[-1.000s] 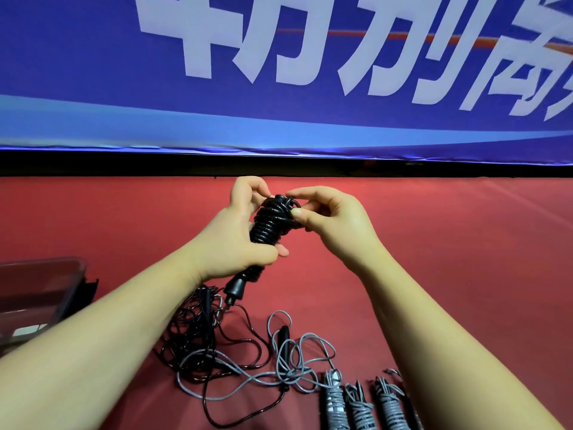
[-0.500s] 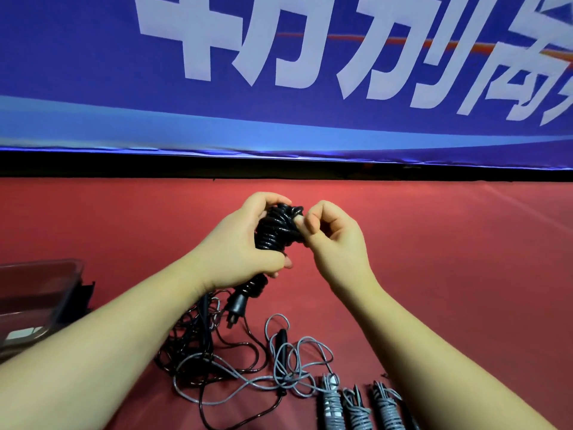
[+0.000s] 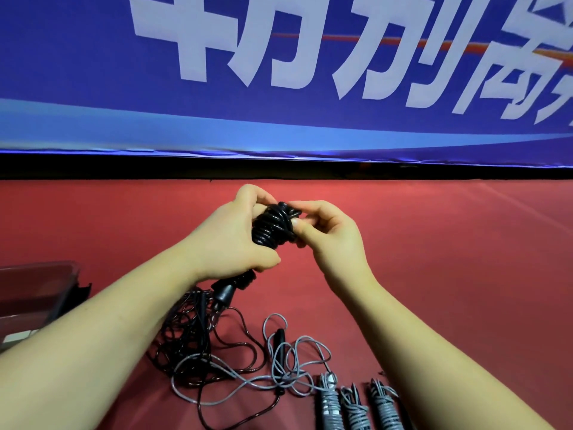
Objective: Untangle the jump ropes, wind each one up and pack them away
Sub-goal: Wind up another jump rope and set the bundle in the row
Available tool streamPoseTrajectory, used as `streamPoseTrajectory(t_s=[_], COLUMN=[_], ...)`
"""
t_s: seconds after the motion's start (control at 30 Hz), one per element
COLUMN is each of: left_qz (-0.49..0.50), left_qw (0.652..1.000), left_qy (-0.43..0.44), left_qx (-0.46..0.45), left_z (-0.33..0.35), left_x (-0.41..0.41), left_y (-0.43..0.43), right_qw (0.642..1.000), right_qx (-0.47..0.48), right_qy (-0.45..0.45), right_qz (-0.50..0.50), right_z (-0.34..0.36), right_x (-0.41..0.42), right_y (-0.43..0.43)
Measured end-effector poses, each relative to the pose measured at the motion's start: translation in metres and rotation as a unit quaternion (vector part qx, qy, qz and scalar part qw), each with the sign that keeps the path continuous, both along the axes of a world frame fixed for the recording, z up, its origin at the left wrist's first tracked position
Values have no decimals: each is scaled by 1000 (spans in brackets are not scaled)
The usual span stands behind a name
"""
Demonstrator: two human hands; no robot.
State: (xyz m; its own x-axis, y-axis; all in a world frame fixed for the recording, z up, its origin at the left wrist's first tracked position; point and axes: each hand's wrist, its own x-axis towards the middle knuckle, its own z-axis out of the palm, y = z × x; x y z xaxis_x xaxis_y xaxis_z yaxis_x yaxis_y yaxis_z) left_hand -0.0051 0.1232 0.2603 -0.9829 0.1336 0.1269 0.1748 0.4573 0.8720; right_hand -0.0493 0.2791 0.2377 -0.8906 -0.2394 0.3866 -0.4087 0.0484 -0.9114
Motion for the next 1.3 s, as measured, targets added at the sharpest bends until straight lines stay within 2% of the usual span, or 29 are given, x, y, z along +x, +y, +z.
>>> streamPoseTrajectory(t_s=[0.17, 0.3, 0.4, 0.53, 0.6, 0.67, 0.73, 0.87, 0.97, 1.13, 1.23, 1.3], left_qz=[18, 38, 37, 64, 76, 85, 88, 84, 79, 108, 94, 82], left_qw=[999, 994, 992, 991, 990, 987, 982, 972, 972, 977, 976, 977], left_qy=[33, 74, 86, 93, 102, 113, 122, 134, 122, 70, 42, 19], left_qx=[-26, -73, -88, -65, -66, -80, -113, -175, -187, -172, -193, -196], left_z=[-2, -2, -2, -4, -4, -5, -5, -3, -6, -8, -15, -21], left_x=[0, -3, -3, -5, -3, -2, -2, -3, -5, -10, -12, -14], left_y=[7, 10, 9, -3, -4, -2, 1, 0, -1, -5, -4, -3], right_qw=[987, 949, 960, 980, 969, 937, 930, 981, 997, 997, 989, 983], right_qx=[-141, -267, -241, -168, -203, -288, -316, -173, -60, 31, 142, 176], right_qy=[-65, -165, -144, -100, -138, -192, -182, -83, -50, -63, 28, 50], right_qz=[-42, -24, 2, 43, 35, 37, 37, -12, -28, 46, -18, -31], right_z=[-8, -7, -6, -1, 1, 1, 0, 3, 4, 10, 6, 3], right_x=[4, 3, 2, 2, 2, 3, 2, 3, -1, -6, -11, -13], right_y=[-11, -17, -14, -9, -11, -15, -14, -5, -3, -3, 1, 3])
